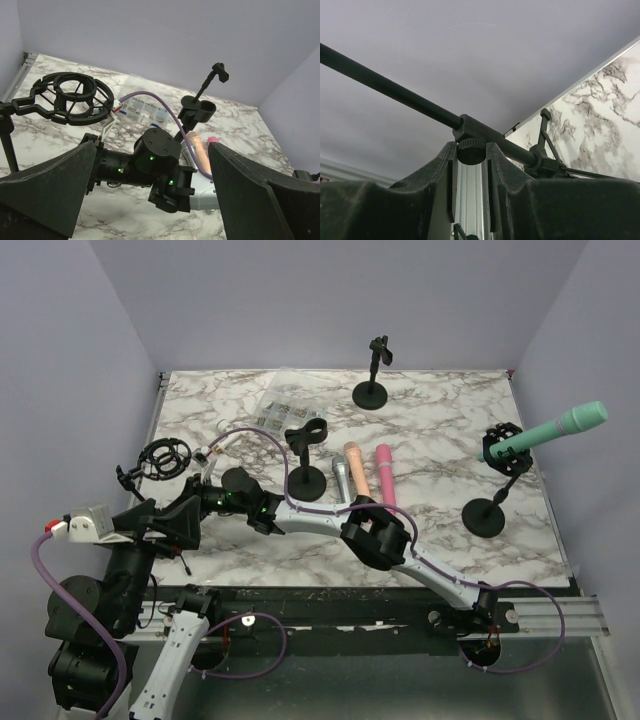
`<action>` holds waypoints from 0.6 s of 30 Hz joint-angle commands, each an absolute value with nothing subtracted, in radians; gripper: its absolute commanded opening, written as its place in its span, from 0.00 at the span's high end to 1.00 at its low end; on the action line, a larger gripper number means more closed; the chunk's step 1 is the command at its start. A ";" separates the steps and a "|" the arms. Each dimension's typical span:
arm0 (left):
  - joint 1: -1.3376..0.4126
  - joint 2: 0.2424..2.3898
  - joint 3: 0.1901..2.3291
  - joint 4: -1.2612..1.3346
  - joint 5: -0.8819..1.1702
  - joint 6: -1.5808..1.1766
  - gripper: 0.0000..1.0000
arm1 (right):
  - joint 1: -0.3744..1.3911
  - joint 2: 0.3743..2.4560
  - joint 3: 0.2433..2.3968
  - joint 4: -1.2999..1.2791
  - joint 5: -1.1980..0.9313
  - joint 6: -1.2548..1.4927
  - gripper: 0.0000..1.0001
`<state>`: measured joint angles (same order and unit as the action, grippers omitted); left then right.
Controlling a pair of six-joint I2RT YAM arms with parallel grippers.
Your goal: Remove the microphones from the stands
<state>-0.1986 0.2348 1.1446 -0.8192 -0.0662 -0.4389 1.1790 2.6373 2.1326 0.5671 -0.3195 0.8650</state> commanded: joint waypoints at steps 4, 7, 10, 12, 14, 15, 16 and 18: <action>-0.202 0.210 1.135 -0.847 -0.078 -0.420 0.02 | 1.187 2.614 2.054 0.540 -0.294 0.536 0.99; -0.203 0.211 1.135 -0.847 -0.083 -0.420 0.01 | 1.190 2.602 2.022 0.547 -0.257 0.419 0.99; -0.202 0.214 1.137 -0.848 -0.088 -0.420 0.01 | 1.191 2.609 2.015 0.543 -0.225 0.322 0.99; -0.202 0.215 1.142 -0.851 -0.096 -0.420 0.01 | 1.197 2.608 1.999 0.549 -0.186 0.247 0.99; -0.202 0.212 1.143 -0.854 -0.103 -0.420 0.01 | 1.201 2.604 1.977 0.563 -0.154 0.181 0.99; -0.202 0.210 1.143 -0.856 -0.106 -0.419 0.01 | 1.205 2.600 1.962 0.577 -0.136 0.143 0.99; -0.202 0.208 1.141 -0.856 -0.110 -0.417 0.01 | 1.207 2.595 1.944 0.592 -0.117 0.110 0.99; -0.202 0.205 1.136 -0.855 -0.119 -0.413 0.01 | 1.214 2.584 1.914 0.632 -0.076 0.029 0.99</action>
<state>-0.1986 0.2226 1.1400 -0.8429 -0.0818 -0.4305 1.2102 2.5774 2.0014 0.6918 -0.2211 0.2749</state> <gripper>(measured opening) 0.980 0.303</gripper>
